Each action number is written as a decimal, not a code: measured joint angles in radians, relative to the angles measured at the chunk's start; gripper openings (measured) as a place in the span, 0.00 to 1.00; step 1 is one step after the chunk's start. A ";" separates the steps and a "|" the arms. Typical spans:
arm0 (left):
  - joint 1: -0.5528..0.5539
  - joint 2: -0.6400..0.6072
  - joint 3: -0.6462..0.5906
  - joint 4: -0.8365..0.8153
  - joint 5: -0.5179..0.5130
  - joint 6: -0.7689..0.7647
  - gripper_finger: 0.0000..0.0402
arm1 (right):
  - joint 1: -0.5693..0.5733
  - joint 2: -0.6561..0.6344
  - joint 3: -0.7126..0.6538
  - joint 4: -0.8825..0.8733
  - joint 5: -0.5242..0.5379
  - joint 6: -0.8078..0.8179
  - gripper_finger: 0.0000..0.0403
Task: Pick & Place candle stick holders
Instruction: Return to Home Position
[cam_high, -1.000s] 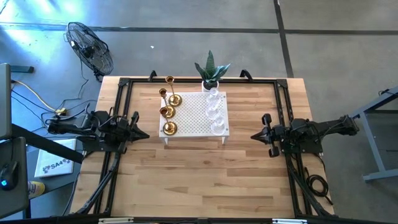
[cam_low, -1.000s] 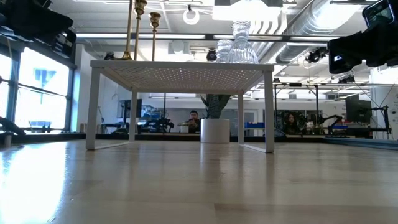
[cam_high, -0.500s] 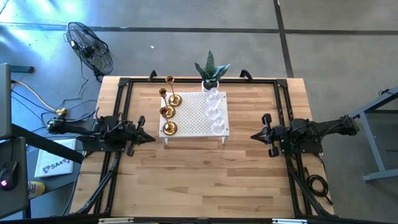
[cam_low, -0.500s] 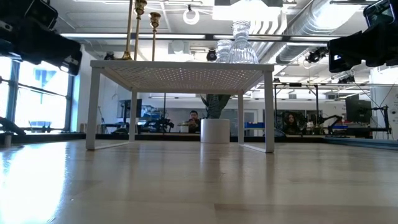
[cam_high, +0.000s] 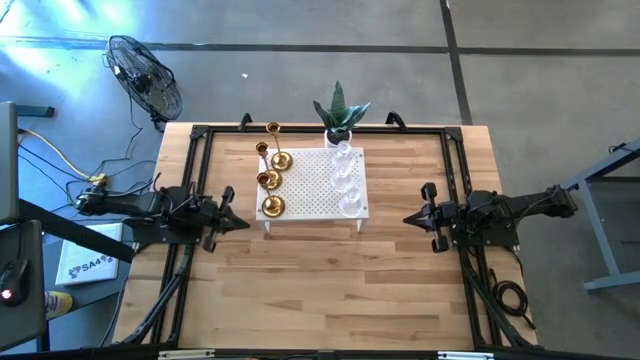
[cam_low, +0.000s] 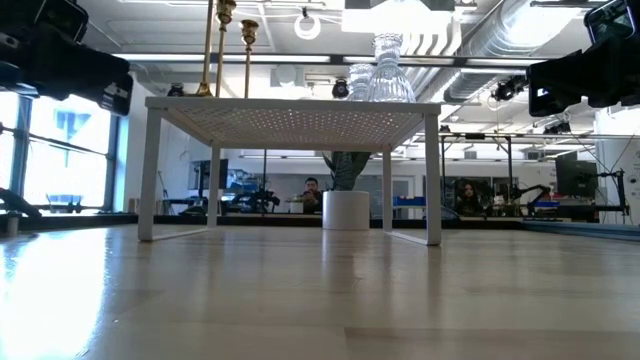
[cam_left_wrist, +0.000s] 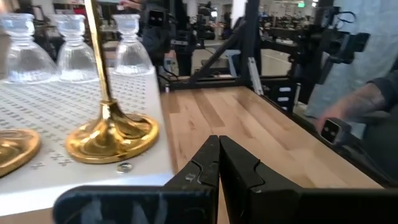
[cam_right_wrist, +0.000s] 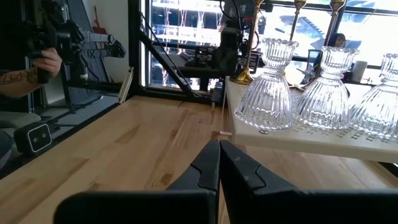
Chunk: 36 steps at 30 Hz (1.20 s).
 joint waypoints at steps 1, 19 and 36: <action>0.000 0.000 -0.001 0.007 -0.010 0.000 0.00 | 0.000 0.000 0.000 0.000 0.000 0.000 0.00; 0.000 0.003 -0.033 0.056 -0.188 -0.078 0.00 | 0.000 0.000 0.000 0.000 0.000 0.000 0.00; 0.000 0.003 -0.034 0.044 -0.086 -0.079 0.00 | 0.000 0.000 0.000 0.000 0.000 0.000 0.00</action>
